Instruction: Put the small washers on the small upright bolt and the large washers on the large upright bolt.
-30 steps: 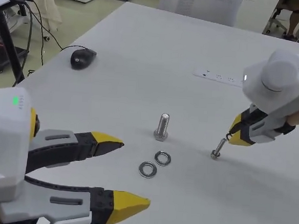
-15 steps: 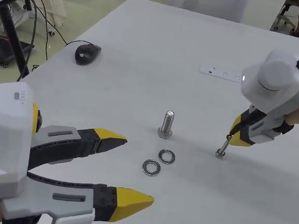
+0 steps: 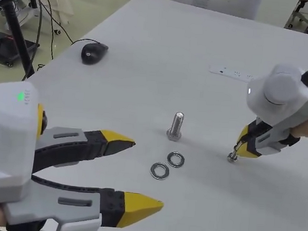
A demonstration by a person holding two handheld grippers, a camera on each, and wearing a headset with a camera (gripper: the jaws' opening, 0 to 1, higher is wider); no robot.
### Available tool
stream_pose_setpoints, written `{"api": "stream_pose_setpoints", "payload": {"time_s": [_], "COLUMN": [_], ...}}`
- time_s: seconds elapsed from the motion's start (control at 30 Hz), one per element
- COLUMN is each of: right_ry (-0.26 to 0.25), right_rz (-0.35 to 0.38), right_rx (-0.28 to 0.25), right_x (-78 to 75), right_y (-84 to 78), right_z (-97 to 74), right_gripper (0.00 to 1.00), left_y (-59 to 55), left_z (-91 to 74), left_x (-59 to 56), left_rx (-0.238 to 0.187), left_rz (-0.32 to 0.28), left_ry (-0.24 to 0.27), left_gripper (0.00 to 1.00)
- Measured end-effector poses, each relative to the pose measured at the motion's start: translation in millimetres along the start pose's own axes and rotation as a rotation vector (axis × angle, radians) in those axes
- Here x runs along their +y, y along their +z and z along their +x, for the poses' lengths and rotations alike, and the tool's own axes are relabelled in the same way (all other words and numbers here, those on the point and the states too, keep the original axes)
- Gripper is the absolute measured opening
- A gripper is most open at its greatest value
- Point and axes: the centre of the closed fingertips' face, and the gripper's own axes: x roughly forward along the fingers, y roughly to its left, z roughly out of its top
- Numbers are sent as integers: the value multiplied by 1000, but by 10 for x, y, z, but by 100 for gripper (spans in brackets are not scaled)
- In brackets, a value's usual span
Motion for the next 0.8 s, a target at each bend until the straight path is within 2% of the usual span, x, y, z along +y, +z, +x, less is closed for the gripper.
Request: {"api": "stream_pose_setpoints", "payload": {"time_s": [0.37,0.63,0.8], "right_ry": [3,-3,-5], "right_rz": [-10,10,22], "right_rx": [-1,0,8], "right_x": [-5,18,130], "right_y": [-46,-118,-186], "right_z": [131,58,-18], "right_gripper": [16,16,16], "left_y": [-12,-3,23], "left_z": [4,-3,-32], "left_x": [24,21,0], "left_rx": [4,6,0], "left_rz": [-4,-1,5], "left_ry": [5,5,9], "left_gripper": [55,55,55]}}
